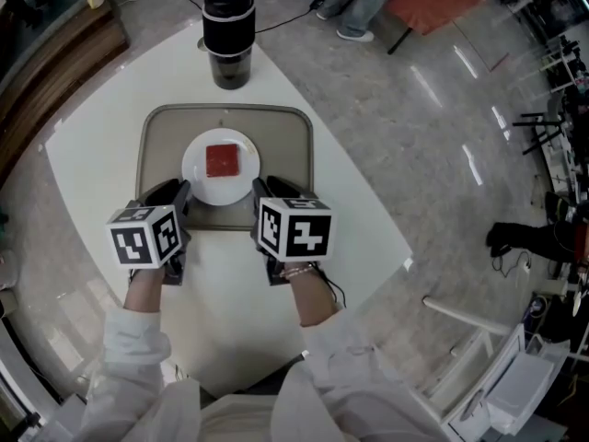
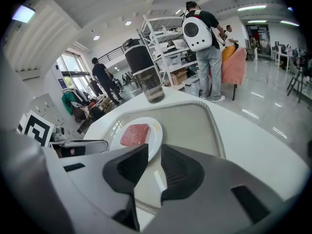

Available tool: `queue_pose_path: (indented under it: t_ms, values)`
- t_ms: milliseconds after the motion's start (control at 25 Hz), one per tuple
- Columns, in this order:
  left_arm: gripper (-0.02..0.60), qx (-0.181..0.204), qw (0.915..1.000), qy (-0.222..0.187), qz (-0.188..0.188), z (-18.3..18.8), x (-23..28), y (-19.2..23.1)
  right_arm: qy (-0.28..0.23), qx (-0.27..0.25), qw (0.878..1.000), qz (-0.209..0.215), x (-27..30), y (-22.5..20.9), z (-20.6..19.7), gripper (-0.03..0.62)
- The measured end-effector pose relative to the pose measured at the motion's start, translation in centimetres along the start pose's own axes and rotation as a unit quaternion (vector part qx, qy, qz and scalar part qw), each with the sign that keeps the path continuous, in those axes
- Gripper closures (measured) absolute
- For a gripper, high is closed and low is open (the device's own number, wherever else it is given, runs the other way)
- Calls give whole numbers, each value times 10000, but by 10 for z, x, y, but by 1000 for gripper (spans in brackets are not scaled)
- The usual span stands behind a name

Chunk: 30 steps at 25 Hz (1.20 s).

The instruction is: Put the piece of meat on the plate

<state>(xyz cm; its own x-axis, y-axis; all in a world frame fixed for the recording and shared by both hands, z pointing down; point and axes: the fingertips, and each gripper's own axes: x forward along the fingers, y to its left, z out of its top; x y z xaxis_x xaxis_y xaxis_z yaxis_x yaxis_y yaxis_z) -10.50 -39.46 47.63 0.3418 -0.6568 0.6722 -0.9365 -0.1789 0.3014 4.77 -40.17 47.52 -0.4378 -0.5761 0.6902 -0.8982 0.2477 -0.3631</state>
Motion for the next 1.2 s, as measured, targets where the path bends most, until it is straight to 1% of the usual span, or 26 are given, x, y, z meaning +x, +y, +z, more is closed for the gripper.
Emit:
queue_pose_path:
  t_ms: [80, 200, 240, 320, 440, 560, 640, 720, 840, 920, 1000, 1080, 1200]
  values:
    - [500, -54, 9999, -142, -59, 3, -10, -5, -118, -44, 9999, 86, -12, 4, 1, 508]
    - [500, -64, 9993, -341, -164, 6, -30, -14, -289, -77, 9989, 359, -33, 18, 1, 510]
    - [500, -55, 9989, -414, -234, 6, -37, -18, -369, -81, 9983, 435, -40, 22, 1, 513]
    - [500, -87, 9970, -594, -483, 6, -53, -28, -544, -102, 9970, 547, -57, 30, 0, 542]
    - [502, -167, 9915, -919, -903, 6, -84, -45, -760, -184, 9940, 765, -83, 46, -3, 563]
    - [505, -137, 9851, -1236, -1187, 6, -118, -61, -1001, -318, 9892, 1025, -111, 63, -9, 572]
    - [517, -115, 9796, -1463, -1373, 5, -144, -72, -1154, -417, 9855, 1170, -131, 76, -16, 574]
    - [543, -144, 9736, -1630, -1589, 2, -167, -84, -1331, -492, 9817, 1267, -152, 87, -23, 576]
    - [555, -180, 9655, -1683, -1977, -12, -200, -104, -1642, -516, 9740, 1475, -187, 109, -36, 579]
    - [560, -35, 9615, -1700, -2161, -21, -222, -116, -1818, -578, 9693, 1552, -208, 124, -46, 579]
    - [565, 98, 9573, -1711, -2327, -33, -241, -128, -1925, -725, 9667, 1521, -226, 136, -59, 579]
    - [566, 148, 9546, -1671, -2461, -49, -255, -135, -1967, -846, 9655, 1482, -241, 144, -73, 579]
    - [568, 216, 9533, -1576, -2567, -74, -271, -139, -2014, -974, 9640, 1439, -260, 153, -92, 579]
